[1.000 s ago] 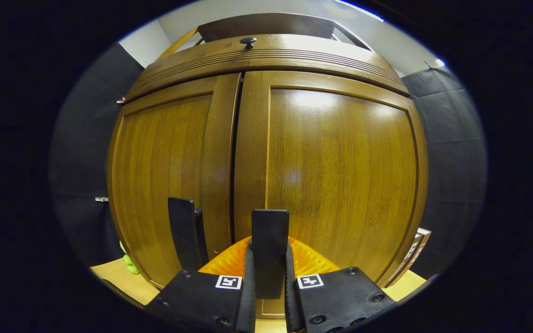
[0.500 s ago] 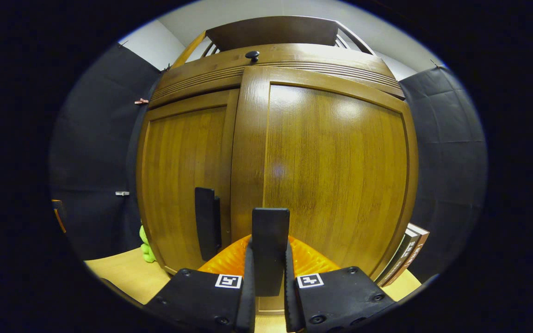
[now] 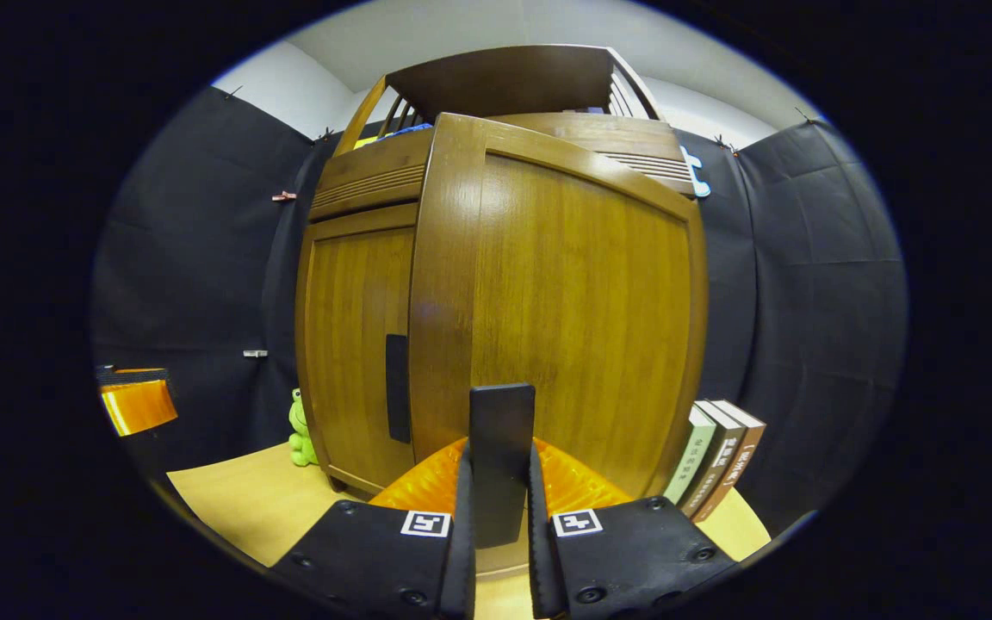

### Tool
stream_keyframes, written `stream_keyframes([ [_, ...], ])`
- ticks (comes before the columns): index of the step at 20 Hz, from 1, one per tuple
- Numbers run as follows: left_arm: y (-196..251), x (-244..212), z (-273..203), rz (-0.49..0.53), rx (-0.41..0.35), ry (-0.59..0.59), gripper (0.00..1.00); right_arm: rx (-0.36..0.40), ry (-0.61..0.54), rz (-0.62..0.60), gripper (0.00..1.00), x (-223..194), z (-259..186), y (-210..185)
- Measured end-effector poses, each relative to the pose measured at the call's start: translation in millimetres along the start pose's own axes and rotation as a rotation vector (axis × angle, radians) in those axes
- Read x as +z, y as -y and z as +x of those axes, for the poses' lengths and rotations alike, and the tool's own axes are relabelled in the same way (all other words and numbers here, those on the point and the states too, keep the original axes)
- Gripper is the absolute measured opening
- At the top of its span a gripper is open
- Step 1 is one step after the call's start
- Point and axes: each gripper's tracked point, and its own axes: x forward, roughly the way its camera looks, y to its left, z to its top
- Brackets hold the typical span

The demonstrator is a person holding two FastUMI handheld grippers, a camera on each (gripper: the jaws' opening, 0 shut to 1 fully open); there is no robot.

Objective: Open the right door of the double-door shoe cabinet with the right hand, and open the left door with the left hand.

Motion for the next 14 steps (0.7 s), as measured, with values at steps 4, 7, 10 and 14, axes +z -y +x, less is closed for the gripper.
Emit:
stream_keyframes([
  [4,28,-7,-3,0.006,-0.068,-0.012,0.83,-0.047,0.005,-0.01,0.28,2,-33,27],
  [7,45,-10,-3,0.003,-0.118,-0.009,0.82,-0.089,0.009,-0.007,0.24,3,-51,45],
  [10,61,-13,2,-0.017,-0.16,-0.012,0.83,-0.115,-0.009,-0.006,0.28,-4,-61,59],
  [14,70,-19,12,-0.024,-0.173,-0.022,0.83,-0.123,-0.037,0.001,0.23,-10,-71,76],
])
